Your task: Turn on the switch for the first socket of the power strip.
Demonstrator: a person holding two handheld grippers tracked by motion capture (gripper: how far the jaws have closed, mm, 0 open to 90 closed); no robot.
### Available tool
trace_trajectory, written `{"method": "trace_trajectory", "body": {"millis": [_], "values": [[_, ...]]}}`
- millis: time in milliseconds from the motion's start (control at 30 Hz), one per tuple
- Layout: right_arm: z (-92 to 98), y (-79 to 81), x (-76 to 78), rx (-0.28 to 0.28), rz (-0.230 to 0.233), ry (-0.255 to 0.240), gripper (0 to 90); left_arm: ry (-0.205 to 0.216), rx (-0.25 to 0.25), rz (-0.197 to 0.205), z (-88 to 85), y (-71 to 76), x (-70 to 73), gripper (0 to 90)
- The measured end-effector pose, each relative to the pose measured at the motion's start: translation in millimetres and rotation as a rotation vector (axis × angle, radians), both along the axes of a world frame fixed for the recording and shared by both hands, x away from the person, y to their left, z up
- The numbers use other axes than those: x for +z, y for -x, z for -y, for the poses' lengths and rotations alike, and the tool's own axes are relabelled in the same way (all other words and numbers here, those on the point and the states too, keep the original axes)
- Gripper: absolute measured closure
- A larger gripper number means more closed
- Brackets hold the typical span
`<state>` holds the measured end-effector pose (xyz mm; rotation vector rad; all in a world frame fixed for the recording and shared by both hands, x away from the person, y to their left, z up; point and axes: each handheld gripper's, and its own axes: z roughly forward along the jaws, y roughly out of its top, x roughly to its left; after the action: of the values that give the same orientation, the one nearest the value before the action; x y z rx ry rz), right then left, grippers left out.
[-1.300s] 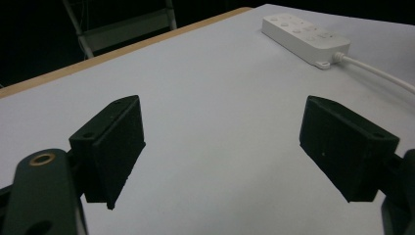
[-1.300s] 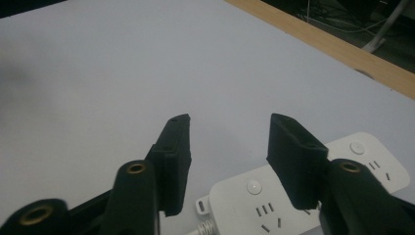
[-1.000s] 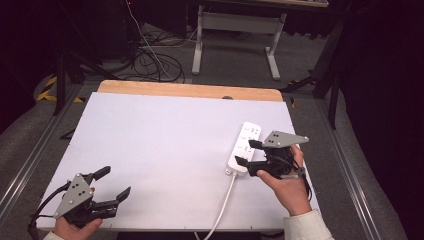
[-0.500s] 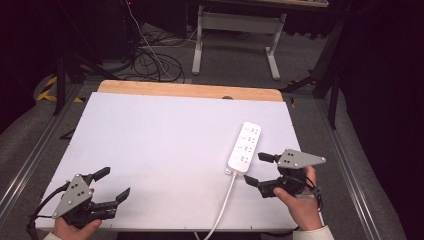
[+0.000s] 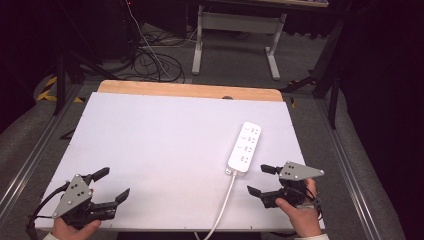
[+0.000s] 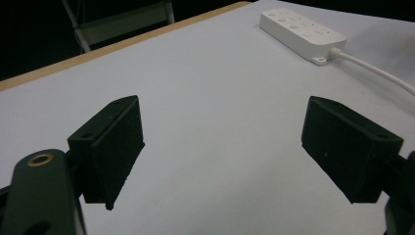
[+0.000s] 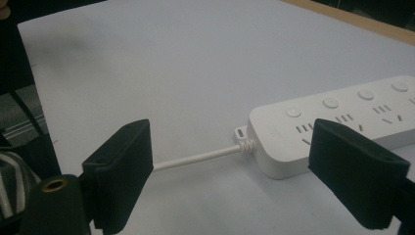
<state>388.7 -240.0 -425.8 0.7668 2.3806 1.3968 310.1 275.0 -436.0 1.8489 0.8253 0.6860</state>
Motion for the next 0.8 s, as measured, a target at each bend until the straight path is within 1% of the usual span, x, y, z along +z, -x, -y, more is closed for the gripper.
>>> {"method": "trace_trajectory", "body": {"millis": [100, 167, 200, 333, 400, 467, 533, 600, 633, 700, 733, 800], "values": [[2.1, 0.5, -6.8, -0.008, -0.007, -0.013, 16.4, 0.003, 0.004, -0.002, 0.4, 0.3, -0.5, 16.3], [4.8, 0.5, -12.4, -0.018, -0.014, -0.014, 16.4, 0.003, 0.003, -0.002, 0.5, 0.2, -0.7, 16.1], [6.2, 0.6, -15.5, -0.022, -0.017, -0.014, 16.4, -0.003, 0.002, 0.001, 0.4, -0.1, -0.7, 16.1], [11.7, 0.6, -27.3, -0.025, -0.036, -0.024, 15.8, -0.01, -0.002, 0.005, 0.5, -0.9, -1.0, 16.0], [13.2, 0.6, -33.1, -0.021, -0.039, -0.025, 15.6, -0.006, 0.002, 0.001, 0.0, -0.9, -1.4, 16.0], [13.8, 0.1, -39.3, -0.021, -0.041, -0.006, 15.5, -0.002, 0.003, -0.003, -0.1, -1.6, -2.5, 16.0], [14.1, -1.3, -47.0, -0.029, -0.064, 0.003, 15.5, 0.002, -0.001, -0.012, 0.6, -2.7, -3.9, 15.8], [13.4, -1.2, -54.1, -0.035, -0.082, 0.028, 15.5, -0.01, -0.001, -0.014, 1.6, -3.8, -5.0, 15.6], [13.0, -0.9, -57.0, -0.034, -0.09, 0.033, 15.5, -0.013, 0.0, -0.014, 1.7, -4.2, -5.3, 15.5], [12.2, 0.1, -61.3, -0.031, -0.105, 0.047, 15.5, -0.011, -0.001, -0.017, 0.9, -5.1, -5.9, 15.4], [12.0, 0.8, -62.8, -0.033, -0.109, 0.052, 15.5, -0.007, 0.001, -0.017, 0.6, -5.7, -6.3, 15.4], [11.9, 1.9, -64.6, -0.033, -0.119, 0.044, 15.5, -0.002, -0.001, -0.022, 0.2, -6.6, -7.0, 15.4]]}}
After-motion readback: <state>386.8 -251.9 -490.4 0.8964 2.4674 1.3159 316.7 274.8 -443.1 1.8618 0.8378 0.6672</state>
